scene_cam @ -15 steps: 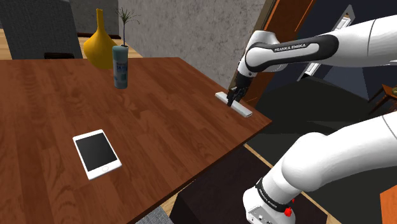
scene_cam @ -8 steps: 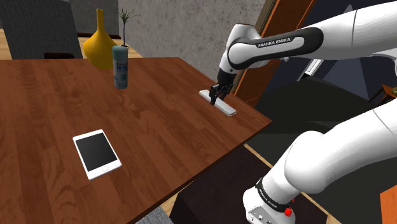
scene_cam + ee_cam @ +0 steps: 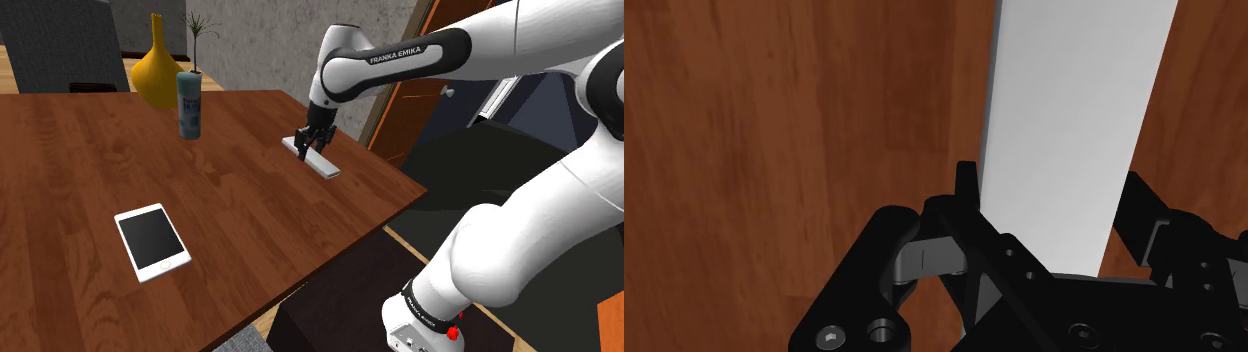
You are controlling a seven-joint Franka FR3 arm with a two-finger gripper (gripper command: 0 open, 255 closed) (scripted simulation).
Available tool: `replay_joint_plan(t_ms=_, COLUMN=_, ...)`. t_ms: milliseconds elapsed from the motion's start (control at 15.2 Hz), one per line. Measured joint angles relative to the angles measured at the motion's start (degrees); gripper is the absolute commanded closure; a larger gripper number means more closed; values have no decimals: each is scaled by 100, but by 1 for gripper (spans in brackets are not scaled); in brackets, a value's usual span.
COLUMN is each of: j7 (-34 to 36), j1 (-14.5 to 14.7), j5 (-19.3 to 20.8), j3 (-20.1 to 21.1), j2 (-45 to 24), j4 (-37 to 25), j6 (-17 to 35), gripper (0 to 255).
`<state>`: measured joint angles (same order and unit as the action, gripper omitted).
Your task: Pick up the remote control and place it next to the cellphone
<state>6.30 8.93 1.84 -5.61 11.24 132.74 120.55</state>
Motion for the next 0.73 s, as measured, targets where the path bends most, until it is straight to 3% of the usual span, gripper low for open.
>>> replay_joint_plan(t_ms=726, j7=1072, j1=556, j5=-147, j3=607, j2=-1648, j4=-1961, j6=-325, gripper=255)
